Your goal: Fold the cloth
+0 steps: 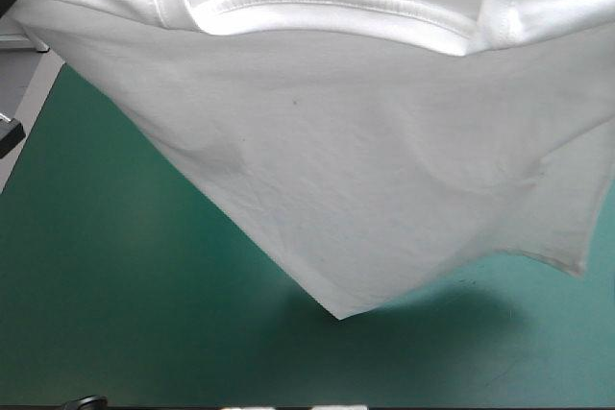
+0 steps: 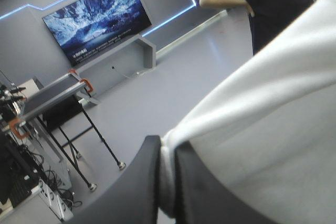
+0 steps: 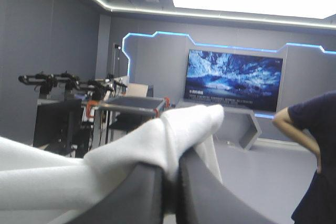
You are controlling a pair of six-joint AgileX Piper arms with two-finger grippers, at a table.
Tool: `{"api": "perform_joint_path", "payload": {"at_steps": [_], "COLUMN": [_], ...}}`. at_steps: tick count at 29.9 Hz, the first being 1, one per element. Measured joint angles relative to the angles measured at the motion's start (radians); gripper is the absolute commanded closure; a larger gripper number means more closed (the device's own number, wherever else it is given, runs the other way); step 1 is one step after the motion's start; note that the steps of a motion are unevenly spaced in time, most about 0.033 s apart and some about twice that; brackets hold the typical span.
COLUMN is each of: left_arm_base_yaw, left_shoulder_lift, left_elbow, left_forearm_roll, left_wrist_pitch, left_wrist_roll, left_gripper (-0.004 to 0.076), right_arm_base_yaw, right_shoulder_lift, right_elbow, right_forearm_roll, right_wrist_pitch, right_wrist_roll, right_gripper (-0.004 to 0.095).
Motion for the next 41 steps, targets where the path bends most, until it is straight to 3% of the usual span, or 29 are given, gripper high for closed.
{"api": "perform_joint_path", "payload": {"at_steps": [7, 13, 17, 23, 29, 33, 41], "left_arm_base_yaw": [0.0, 0.0, 0.0, 0.0, 0.022, 0.179, 0.641], "left_shoulder_lift": [0.0, 0.0, 0.025, 0.154, 0.258, 0.305, 0.445], "left_elbow": [-0.021, -0.047, -0.056, -0.056, -0.03, 0.039, 0.207], "left_forearm_roll": [-0.001, -0.026, 0.046, 0.266, 0.311, 0.179, -0.414], "left_wrist_pitch": [-0.037, -0.046, -0.005, 0.025, 0.025, 0.025, -0.031], "left_wrist_roll": [0.021, 0.024, 0.006, -0.082, -0.122, -0.159, -0.161], "left_gripper": [0.0746, 0.0746, 0.0746, 0.0745, 0.0745, 0.0745, 0.0745], "right_arm_base_yaw": [0.0, 0.0, 0.0, 0.0, 0.0, 0.0, 0.0], "right_shoulder_lift": [-0.002, 0.008, 0.055, 0.211, 0.406, 0.496, 0.596], "right_elbow": [-0.102, -0.102, -0.06, 0.053, 0.121, 0.127, 0.127], "right_forearm_roll": [0.04, 0.04, 0.038, 0.036, 0.033, 0.033, 0.004], "right_wrist_pitch": [0.019, 0.145, 0.17, 0.243, 0.258, 0.257, 0.238], "right_wrist_roll": [0.0, 0.011, 0.022, 0.026, 0.014, -0.013, -0.049], "right_gripper": [0.0921, 0.0921, 0.0921, 0.0921, 0.0921, 0.0921, 0.0921]}}
